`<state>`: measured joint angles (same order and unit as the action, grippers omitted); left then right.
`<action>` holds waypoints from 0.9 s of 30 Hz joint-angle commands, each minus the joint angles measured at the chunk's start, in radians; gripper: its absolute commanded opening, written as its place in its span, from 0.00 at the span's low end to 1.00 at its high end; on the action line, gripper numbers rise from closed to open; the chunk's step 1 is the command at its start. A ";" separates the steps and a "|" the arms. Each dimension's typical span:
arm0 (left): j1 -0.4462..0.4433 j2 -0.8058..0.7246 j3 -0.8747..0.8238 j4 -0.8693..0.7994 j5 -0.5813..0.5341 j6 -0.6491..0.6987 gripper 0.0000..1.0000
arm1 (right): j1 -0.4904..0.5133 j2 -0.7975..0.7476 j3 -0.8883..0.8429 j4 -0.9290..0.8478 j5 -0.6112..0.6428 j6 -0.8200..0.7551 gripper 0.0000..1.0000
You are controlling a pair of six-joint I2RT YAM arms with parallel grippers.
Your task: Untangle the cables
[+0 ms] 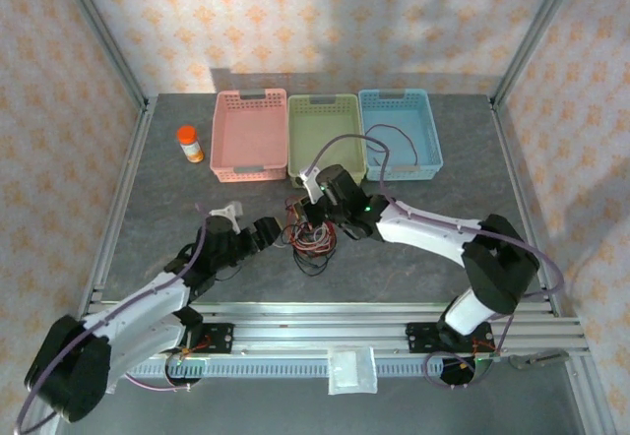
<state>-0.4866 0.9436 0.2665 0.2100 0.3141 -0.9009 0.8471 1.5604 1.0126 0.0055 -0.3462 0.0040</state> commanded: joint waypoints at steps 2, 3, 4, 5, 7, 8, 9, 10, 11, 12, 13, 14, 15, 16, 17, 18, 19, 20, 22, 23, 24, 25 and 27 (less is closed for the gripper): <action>-0.056 0.107 0.069 0.136 -0.106 -0.036 0.93 | -0.003 -0.050 -0.011 0.044 -0.036 0.030 0.00; -0.063 0.123 0.068 0.160 -0.120 -0.048 0.93 | -0.003 -0.054 -0.011 0.044 -0.041 0.031 0.00; -0.070 0.137 0.068 0.183 -0.141 -0.062 0.93 | -0.004 -0.060 -0.012 0.044 -0.042 0.035 0.00; -0.075 0.148 0.067 0.205 -0.154 -0.068 0.93 | -0.003 -0.063 -0.014 0.044 -0.043 0.041 0.00; -0.077 0.182 0.081 0.231 -0.163 -0.064 0.93 | -0.003 -0.071 -0.016 0.043 -0.046 0.052 0.00; -0.078 0.198 0.094 0.224 -0.171 -0.058 0.93 | -0.003 -0.075 -0.018 0.045 -0.049 0.055 0.00; -0.078 0.217 0.106 0.222 -0.179 -0.050 0.94 | -0.003 -0.080 -0.021 0.049 -0.051 0.060 0.00; -0.078 0.235 0.119 0.219 -0.179 -0.044 0.94 | -0.005 -0.086 -0.023 0.053 -0.048 0.066 0.00; -0.078 0.249 0.131 0.214 -0.180 -0.039 0.94 | -0.004 -0.088 -0.022 0.053 -0.047 0.073 0.00; -0.078 0.269 0.140 0.220 -0.176 -0.035 0.94 | -0.003 -0.090 -0.017 0.049 -0.045 0.080 0.00; -0.077 0.287 0.149 0.228 -0.170 -0.035 0.94 | -0.004 -0.094 -0.013 0.042 -0.043 0.088 0.00; -0.077 0.302 0.160 0.226 -0.169 -0.034 0.94 | -0.004 -0.101 -0.013 0.042 -0.043 0.097 0.00; -0.078 0.317 0.172 0.223 -0.166 -0.030 0.94 | -0.005 -0.111 -0.017 0.047 -0.040 0.110 0.00; -0.077 0.328 0.181 0.220 -0.166 -0.028 0.94 | -0.005 -0.121 -0.020 0.047 -0.034 0.123 0.00; -0.077 0.338 0.187 0.219 -0.171 -0.026 0.94 | -0.003 -0.132 -0.022 0.045 -0.026 0.131 0.00; -0.078 0.348 0.191 0.224 -0.173 -0.022 0.94 | -0.004 -0.141 -0.026 0.045 -0.017 0.142 0.00; -0.077 0.356 0.198 0.221 -0.180 -0.016 0.94 | -0.004 -0.151 -0.026 0.040 -0.005 0.149 0.00; -0.078 0.362 0.202 0.218 -0.187 -0.012 0.94 | -0.003 -0.156 -0.024 0.034 0.001 0.156 0.00; -0.076 0.379 0.203 0.238 -0.190 -0.003 0.94 | -0.003 -0.164 -0.018 0.025 0.004 0.167 0.00; -0.075 0.389 0.204 0.248 -0.185 -0.004 0.94 | -0.004 -0.164 -0.015 0.021 0.004 0.170 0.00; -0.074 0.404 0.206 0.266 -0.173 -0.006 0.94 | -0.004 -0.164 -0.009 0.016 0.007 0.172 0.00; -0.073 0.423 0.209 0.282 -0.158 -0.004 0.94 | -0.004 -0.164 -0.003 0.011 0.007 0.174 0.00; -0.073 0.461 0.221 0.300 -0.134 -0.006 0.93 | -0.003 -0.164 0.020 -0.007 0.011 0.172 0.00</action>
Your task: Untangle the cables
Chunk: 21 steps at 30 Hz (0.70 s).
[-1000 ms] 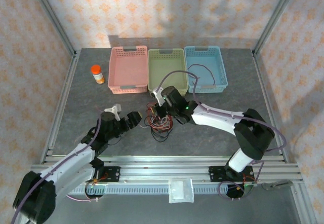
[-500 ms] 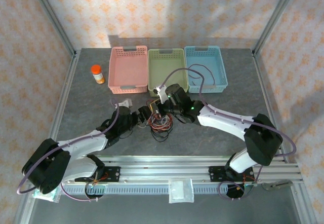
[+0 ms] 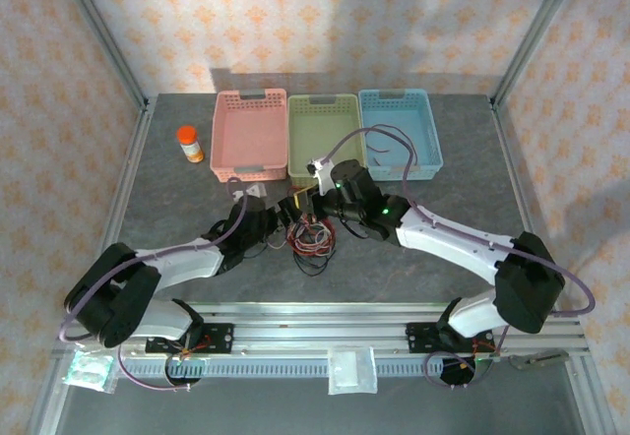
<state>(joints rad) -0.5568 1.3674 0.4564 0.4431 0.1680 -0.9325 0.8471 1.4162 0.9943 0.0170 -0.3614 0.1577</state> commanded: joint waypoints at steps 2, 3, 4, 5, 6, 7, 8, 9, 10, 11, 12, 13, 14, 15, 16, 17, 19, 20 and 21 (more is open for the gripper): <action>-0.003 0.065 0.037 0.075 0.016 0.020 0.93 | -0.004 -0.027 0.059 -0.039 0.037 0.014 0.00; -0.004 0.073 0.034 0.081 0.015 0.015 0.93 | -0.003 -0.032 0.068 -0.047 0.047 0.011 0.00; -0.003 0.081 0.030 0.087 0.013 0.011 0.93 | -0.003 -0.036 0.080 -0.056 0.054 0.007 0.00; -0.003 0.087 0.028 0.091 0.013 0.010 0.92 | -0.003 -0.040 0.096 -0.068 0.060 0.002 0.00; -0.003 0.095 0.028 0.087 0.012 0.009 0.92 | -0.005 -0.042 0.114 -0.080 0.064 -0.003 0.00; -0.003 0.101 0.027 0.086 0.011 0.008 0.92 | -0.004 -0.043 0.130 -0.090 0.069 -0.006 0.00; -0.004 0.106 0.026 0.085 0.010 0.009 0.92 | -0.004 -0.046 0.143 -0.097 0.075 -0.007 0.00; -0.003 0.110 0.025 0.083 0.007 0.007 0.92 | -0.003 -0.049 0.156 -0.103 0.080 -0.007 0.00; -0.003 0.114 0.024 0.083 0.005 0.006 0.92 | -0.003 -0.052 0.167 -0.107 0.086 -0.008 0.00; -0.003 0.116 0.023 0.085 0.005 0.003 0.92 | -0.004 -0.056 0.179 -0.113 0.089 -0.011 0.00; -0.003 0.119 0.022 0.086 0.005 0.001 0.92 | -0.003 -0.059 0.190 -0.122 0.090 -0.014 0.00; -0.003 0.121 0.024 0.083 0.001 -0.001 0.92 | -0.004 -0.062 0.200 -0.131 0.095 -0.019 0.00; -0.004 0.122 0.024 0.082 -0.002 -0.003 0.92 | -0.004 -0.065 0.208 -0.141 0.102 -0.024 0.00; -0.004 0.123 0.024 0.079 -0.006 -0.005 0.92 | -0.003 -0.071 0.214 -0.150 0.116 -0.028 0.00; -0.003 0.125 0.024 0.076 -0.011 -0.006 0.92 | -0.003 -0.078 0.221 -0.159 0.132 -0.032 0.00; -0.003 0.127 0.024 0.074 -0.014 -0.009 0.92 | -0.004 -0.085 0.226 -0.165 0.146 -0.037 0.00; -0.004 0.130 0.024 0.070 -0.019 -0.011 0.91 | -0.004 -0.105 0.234 -0.167 0.164 -0.047 0.00; -0.005 0.133 0.025 0.064 -0.020 -0.013 0.91 | -0.004 -0.114 0.239 -0.167 0.171 -0.050 0.00; -0.003 0.133 0.026 0.057 -0.022 -0.013 0.91 | -0.004 -0.126 0.246 -0.166 0.178 -0.053 0.00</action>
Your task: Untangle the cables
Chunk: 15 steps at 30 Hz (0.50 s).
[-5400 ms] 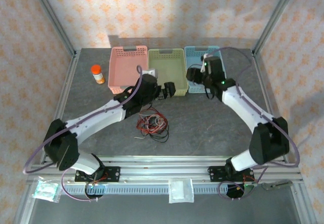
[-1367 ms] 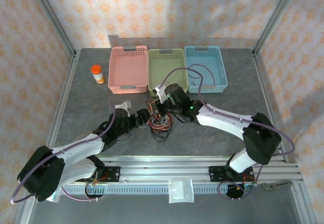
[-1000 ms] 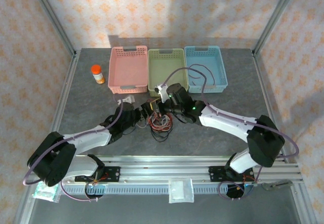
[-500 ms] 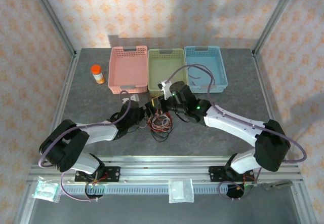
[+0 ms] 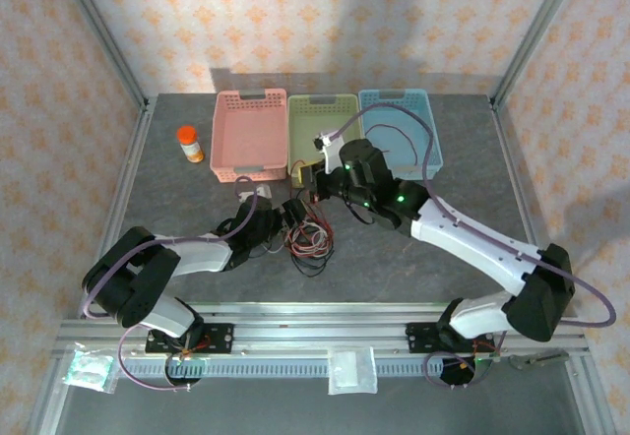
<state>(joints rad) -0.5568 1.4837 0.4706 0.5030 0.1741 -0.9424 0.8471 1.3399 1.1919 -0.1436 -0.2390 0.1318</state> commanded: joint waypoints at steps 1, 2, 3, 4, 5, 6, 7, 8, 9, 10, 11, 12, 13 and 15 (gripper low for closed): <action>-0.004 0.015 0.012 -0.011 -0.030 -0.001 0.91 | -0.003 -0.057 0.055 -0.004 0.062 -0.029 0.00; -0.004 0.013 0.013 -0.021 -0.032 0.001 0.91 | -0.003 -0.064 0.062 -0.005 0.065 -0.031 0.00; -0.005 0.007 0.015 -0.043 -0.038 0.006 0.91 | -0.004 -0.070 0.071 -0.007 0.068 -0.033 0.00; -0.003 0.002 0.019 -0.064 -0.044 0.012 0.91 | -0.004 -0.075 0.081 -0.011 0.071 -0.033 0.00; -0.003 -0.005 0.020 -0.087 -0.049 0.020 0.91 | -0.005 -0.081 0.090 -0.015 0.070 -0.034 0.00; -0.004 -0.010 0.022 -0.103 -0.051 0.027 0.91 | -0.003 -0.087 0.098 -0.015 0.062 -0.041 0.00; -0.003 -0.013 0.025 -0.110 -0.047 0.037 0.92 | -0.003 -0.092 0.103 -0.014 0.059 -0.047 0.00; -0.003 -0.012 0.031 -0.120 -0.038 0.048 0.93 | -0.004 -0.097 0.108 -0.013 0.063 -0.051 0.00; -0.003 -0.011 0.036 -0.130 -0.035 0.052 0.93 | -0.003 -0.099 0.118 -0.018 0.066 -0.058 0.00; -0.004 -0.010 0.037 -0.132 -0.031 0.053 0.93 | -0.003 -0.100 0.127 -0.023 0.069 -0.065 0.00; -0.003 -0.007 0.036 -0.130 -0.031 0.053 0.93 | -0.004 -0.100 0.138 -0.031 0.069 -0.070 0.00; -0.003 -0.002 0.036 -0.129 -0.033 0.053 0.93 | -0.003 -0.101 0.153 -0.043 0.077 -0.074 0.00; -0.003 0.002 0.037 -0.130 -0.036 0.051 0.93 | -0.004 -0.102 0.162 -0.053 0.086 -0.077 0.00; -0.003 0.012 0.036 -0.124 -0.034 0.043 0.93 | -0.004 -0.109 0.176 -0.060 0.099 -0.084 0.00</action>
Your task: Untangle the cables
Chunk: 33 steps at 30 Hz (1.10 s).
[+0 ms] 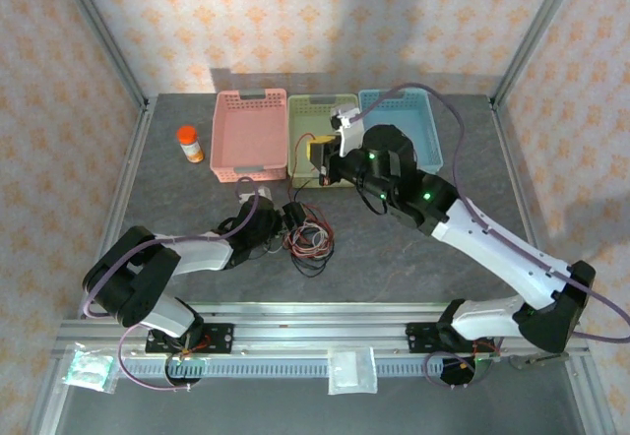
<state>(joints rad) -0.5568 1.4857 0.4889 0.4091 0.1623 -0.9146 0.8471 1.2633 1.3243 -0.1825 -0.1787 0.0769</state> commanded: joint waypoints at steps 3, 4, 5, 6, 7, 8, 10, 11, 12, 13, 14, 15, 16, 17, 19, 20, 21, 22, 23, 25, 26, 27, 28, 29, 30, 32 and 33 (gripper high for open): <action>-0.003 0.020 0.007 -0.011 -0.015 0.001 0.93 | -0.004 -0.042 0.068 -0.027 0.048 -0.031 0.00; -0.003 0.021 0.006 -0.008 -0.015 0.000 0.93 | -0.003 -0.044 0.075 -0.030 0.054 -0.028 0.00; -0.003 0.024 0.004 -0.006 -0.015 0.000 0.93 | -0.005 -0.048 0.083 -0.029 0.063 -0.025 0.00; -0.004 0.024 0.004 -0.005 -0.012 0.005 0.93 | -0.004 -0.055 0.086 -0.026 0.075 -0.022 0.00; -0.006 0.023 0.002 0.000 -0.006 0.012 0.93 | -0.004 -0.065 0.084 -0.017 0.082 -0.021 0.00; -0.005 0.019 -0.001 0.007 -0.003 0.018 0.92 | -0.004 -0.075 0.077 -0.002 0.094 -0.014 0.00; -0.005 0.010 -0.004 0.008 -0.006 0.028 0.92 | -0.003 -0.078 0.063 0.027 0.110 -0.007 0.00; -0.006 0.007 0.000 -0.004 -0.014 0.035 0.91 | -0.004 -0.108 0.058 0.035 0.114 -0.006 0.00; -0.005 0.008 0.007 -0.020 -0.022 0.043 0.91 | -0.004 -0.119 0.051 0.047 0.120 -0.013 0.00; -0.005 0.008 0.013 -0.032 -0.026 0.048 0.91 | -0.004 -0.127 0.046 0.057 0.128 -0.011 0.00; -0.005 0.010 0.018 -0.040 -0.027 0.053 0.91 | -0.004 -0.136 0.042 0.068 0.145 -0.011 0.00; -0.005 0.013 0.022 -0.042 -0.027 0.055 0.91 | -0.004 -0.144 0.042 0.075 0.159 -0.012 0.00; -0.006 0.014 0.023 -0.042 -0.027 0.057 0.91 | -0.003 -0.150 0.044 0.079 0.168 -0.015 0.00; -0.005 0.019 0.027 -0.044 -0.027 0.059 0.91 | -0.003 -0.155 0.047 0.084 0.173 -0.021 0.00; -0.005 0.028 0.037 -0.056 -0.027 0.062 0.91 | -0.003 -0.159 0.062 0.084 0.178 -0.029 0.00; -0.005 0.033 0.041 -0.063 -0.027 0.066 0.91 | -0.004 -0.159 0.073 0.080 0.181 -0.035 0.00; -0.005 0.037 0.045 -0.069 -0.030 0.068 0.91 | -0.004 -0.159 0.083 0.077 0.188 -0.042 0.00; -0.005 0.040 0.046 -0.073 -0.032 0.069 0.91 | -0.003 -0.160 0.091 0.075 0.194 -0.049 0.00; -0.005 0.042 0.047 -0.075 -0.033 0.072 0.91 | -0.004 -0.160 0.101 0.072 0.202 -0.057 0.00; -0.005 0.043 0.048 -0.086 -0.040 0.075 0.91 | -0.003 -0.163 0.120 0.067 0.219 -0.069 0.00; -0.004 0.043 0.048 -0.095 -0.045 0.077 0.91 | -0.004 -0.164 0.131 0.064 0.226 -0.075 0.00; -0.005 0.041 0.048 -0.099 -0.049 0.077 0.90 | -0.004 -0.165 0.141 0.062 0.232 -0.082 0.00; -0.005 0.040 0.044 -0.101 -0.053 0.077 0.90 | -0.004 -0.166 0.149 0.057 0.240 -0.089 0.00; -0.005 0.037 0.041 -0.101 -0.055 0.075 0.90 | -0.004 -0.168 0.155 0.056 0.250 -0.099 0.00; -0.005 0.036 0.038 -0.103 -0.058 0.073 0.90 | -0.003 -0.169 0.159 0.053 0.263 -0.108 0.00; -0.005 0.035 0.030 -0.103 -0.060 0.067 0.89 | -0.003 -0.176 0.170 0.050 0.294 -0.128 0.00; -0.005 0.033 0.028 -0.101 -0.060 0.065 0.89 | -0.004 -0.178 0.171 0.048 0.309 -0.138 0.00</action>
<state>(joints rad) -0.5575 1.5101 0.5232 0.3584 0.1486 -0.8627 0.8471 1.1095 1.4620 -0.1417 0.0643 -0.0143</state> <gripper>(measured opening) 0.895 0.044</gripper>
